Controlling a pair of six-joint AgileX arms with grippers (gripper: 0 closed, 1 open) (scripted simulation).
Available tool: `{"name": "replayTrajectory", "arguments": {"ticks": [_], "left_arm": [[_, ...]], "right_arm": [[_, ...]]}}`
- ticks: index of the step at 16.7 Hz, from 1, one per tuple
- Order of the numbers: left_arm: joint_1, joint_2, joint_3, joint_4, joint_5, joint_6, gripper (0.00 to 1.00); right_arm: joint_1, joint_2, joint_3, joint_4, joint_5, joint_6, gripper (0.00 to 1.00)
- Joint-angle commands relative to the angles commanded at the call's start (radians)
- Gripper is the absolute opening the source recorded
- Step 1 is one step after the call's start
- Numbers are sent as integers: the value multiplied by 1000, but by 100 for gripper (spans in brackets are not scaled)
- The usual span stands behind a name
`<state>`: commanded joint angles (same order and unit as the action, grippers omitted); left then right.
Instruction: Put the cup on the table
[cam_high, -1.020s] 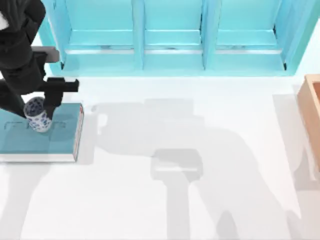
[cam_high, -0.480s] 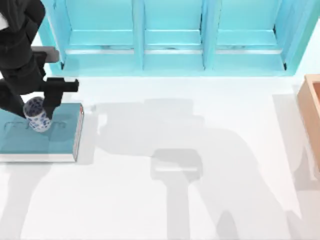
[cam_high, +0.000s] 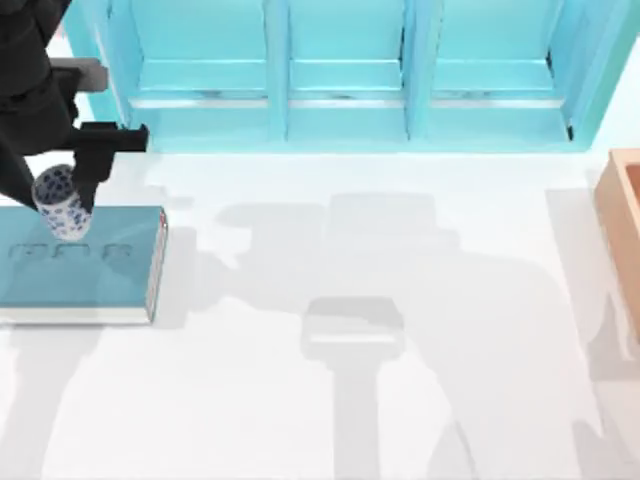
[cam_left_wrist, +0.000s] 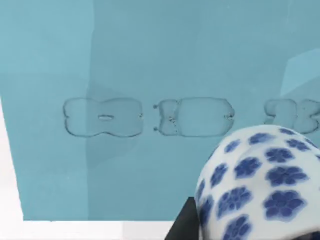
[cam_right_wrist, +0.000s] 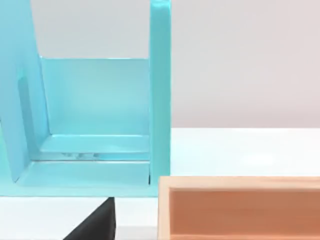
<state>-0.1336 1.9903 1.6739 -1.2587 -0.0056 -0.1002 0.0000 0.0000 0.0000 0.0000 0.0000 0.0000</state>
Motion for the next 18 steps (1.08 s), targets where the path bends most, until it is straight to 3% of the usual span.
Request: {"name": "replayTrajectory", "arguments": {"ticks": [8,18], "left_arm": [[-37,30,60,-46,1,-36,0],[-470,300,572,-266,7,-473,0]], "right_arm": [[0,0,0,0,0,0,100],[0,0,0,0,0,0,100]]}}
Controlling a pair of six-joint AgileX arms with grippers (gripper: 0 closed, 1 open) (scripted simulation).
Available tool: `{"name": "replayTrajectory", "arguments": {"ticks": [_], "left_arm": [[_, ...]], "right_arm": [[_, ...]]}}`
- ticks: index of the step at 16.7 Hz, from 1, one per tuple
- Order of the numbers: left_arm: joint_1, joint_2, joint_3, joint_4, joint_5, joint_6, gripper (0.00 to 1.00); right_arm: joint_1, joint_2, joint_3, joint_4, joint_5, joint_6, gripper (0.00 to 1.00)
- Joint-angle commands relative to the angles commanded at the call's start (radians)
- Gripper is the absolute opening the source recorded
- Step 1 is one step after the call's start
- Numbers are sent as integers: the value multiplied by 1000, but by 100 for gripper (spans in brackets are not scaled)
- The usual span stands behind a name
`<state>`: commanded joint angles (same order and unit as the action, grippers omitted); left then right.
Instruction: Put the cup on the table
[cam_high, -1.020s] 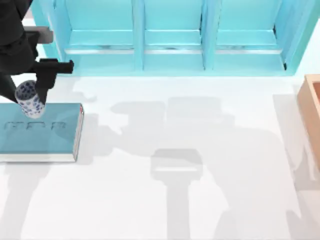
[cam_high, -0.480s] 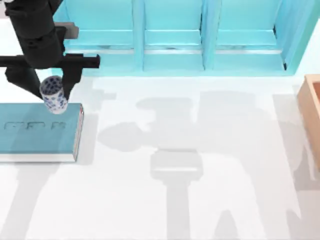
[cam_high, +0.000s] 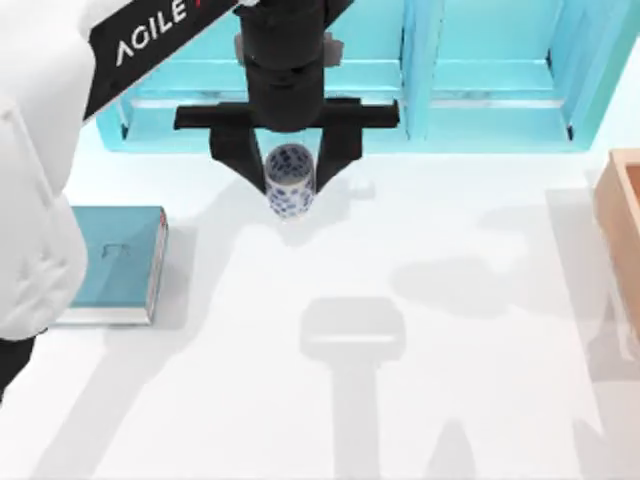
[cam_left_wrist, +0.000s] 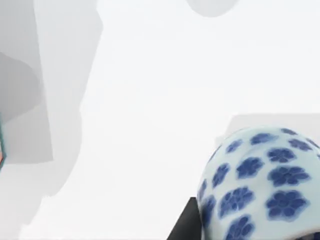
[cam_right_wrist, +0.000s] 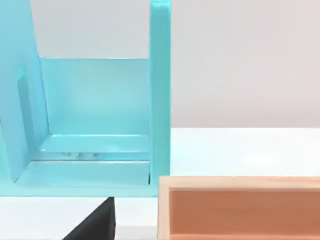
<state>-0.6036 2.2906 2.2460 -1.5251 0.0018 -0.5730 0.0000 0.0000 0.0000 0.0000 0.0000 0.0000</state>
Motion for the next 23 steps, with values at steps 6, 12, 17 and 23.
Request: {"name": "replayTrajectory", "arguments": {"ticks": [6,12,17,23], "left_arm": [[-28,17,29,-14,1,-29,0],[-31,-3,-126,130,1,-25,0],[-29,-8,-271,260,0,-29,0],[-29,-8,-272,260,0,-29,23]], "right_arm": [[0,0,0,0,0,0,100],[0,0,0,0,0,0,100],[0,0,0,0,0,0,100],[0,0,0,0,0,0,100]]}}
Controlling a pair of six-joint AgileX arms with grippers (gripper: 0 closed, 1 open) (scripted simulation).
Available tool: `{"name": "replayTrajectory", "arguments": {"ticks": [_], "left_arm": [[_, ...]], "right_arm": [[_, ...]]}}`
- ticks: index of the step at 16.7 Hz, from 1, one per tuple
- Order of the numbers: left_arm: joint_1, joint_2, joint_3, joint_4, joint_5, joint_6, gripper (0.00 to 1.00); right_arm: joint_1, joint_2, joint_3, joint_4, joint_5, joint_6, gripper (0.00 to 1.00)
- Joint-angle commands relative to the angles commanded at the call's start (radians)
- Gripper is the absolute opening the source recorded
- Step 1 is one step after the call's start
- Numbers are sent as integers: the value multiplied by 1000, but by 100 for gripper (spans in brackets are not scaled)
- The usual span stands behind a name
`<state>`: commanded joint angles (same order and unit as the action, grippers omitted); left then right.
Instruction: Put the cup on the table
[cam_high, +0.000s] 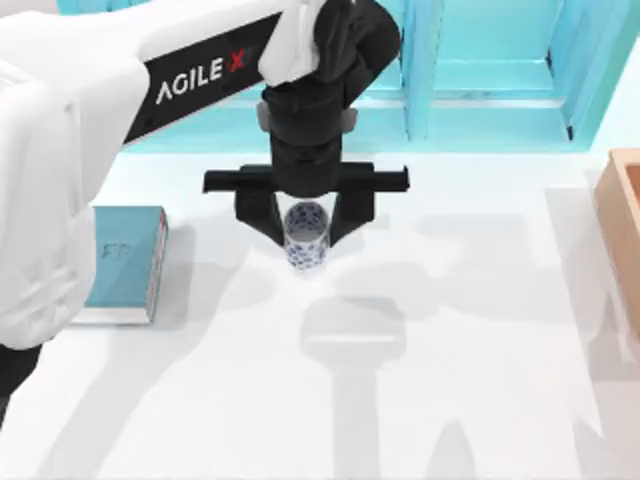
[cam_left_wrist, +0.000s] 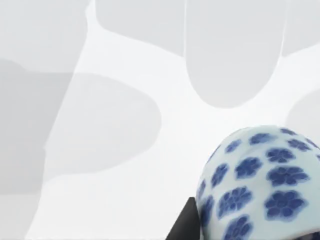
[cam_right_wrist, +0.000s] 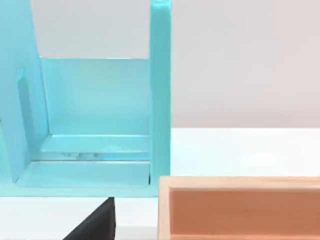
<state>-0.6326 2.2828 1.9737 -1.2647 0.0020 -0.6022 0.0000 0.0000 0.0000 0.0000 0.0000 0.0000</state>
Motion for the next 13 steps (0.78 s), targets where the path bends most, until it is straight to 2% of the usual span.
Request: {"name": "replayTrajectory", "arguments": {"ticks": [10,13], "left_arm": [[0,0,0,0,0,0,98],[0,0,0,0,0,0,100]], "right_arm": [[0,0,0,0,0,0,100],[0,0,0,0,0,0,100]]}}
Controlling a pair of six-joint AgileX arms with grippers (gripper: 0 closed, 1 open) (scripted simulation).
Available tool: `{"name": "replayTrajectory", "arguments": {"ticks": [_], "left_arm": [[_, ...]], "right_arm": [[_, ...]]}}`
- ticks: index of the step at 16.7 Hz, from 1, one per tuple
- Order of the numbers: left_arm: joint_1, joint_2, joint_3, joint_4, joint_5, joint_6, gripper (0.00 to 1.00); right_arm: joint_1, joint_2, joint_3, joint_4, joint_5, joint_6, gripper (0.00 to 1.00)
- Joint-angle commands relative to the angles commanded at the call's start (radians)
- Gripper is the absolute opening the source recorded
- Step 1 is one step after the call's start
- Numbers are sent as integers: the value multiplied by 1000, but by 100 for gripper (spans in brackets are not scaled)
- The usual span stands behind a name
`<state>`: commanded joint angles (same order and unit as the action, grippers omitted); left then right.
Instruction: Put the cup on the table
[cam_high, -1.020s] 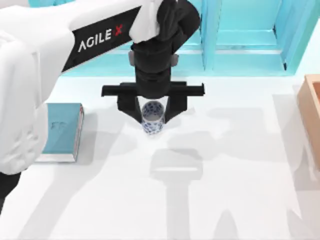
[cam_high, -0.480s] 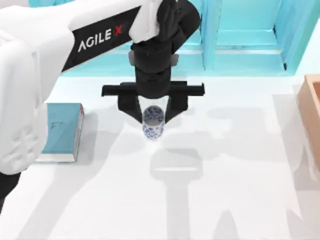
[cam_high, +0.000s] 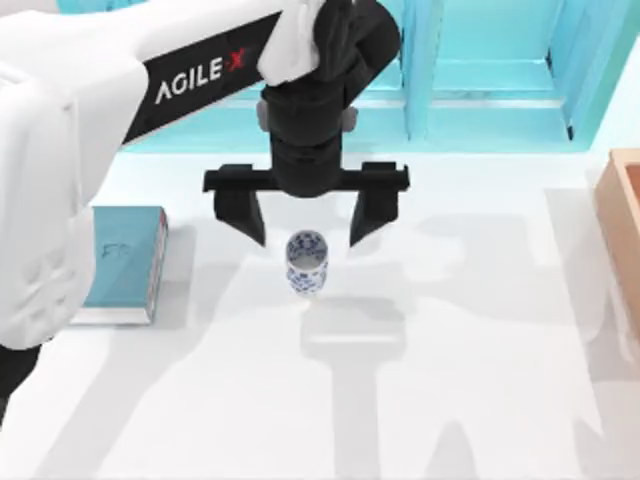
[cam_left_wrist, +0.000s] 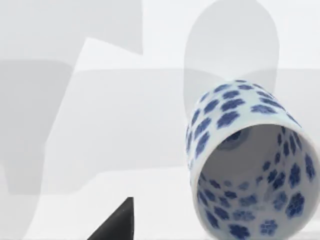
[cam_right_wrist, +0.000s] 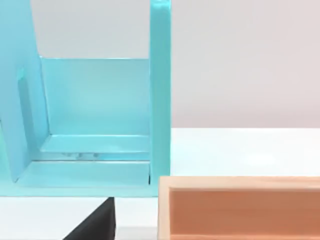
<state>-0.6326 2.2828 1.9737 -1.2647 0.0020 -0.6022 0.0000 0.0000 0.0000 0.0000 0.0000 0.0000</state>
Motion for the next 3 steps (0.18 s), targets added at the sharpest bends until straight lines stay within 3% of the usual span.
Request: {"name": "replayTrajectory", "arguments": {"ticks": [3], "left_arm": [[0,0,0,0,0,0,100]], "right_arm": [[0,0,0,0,0,0,100]]}}
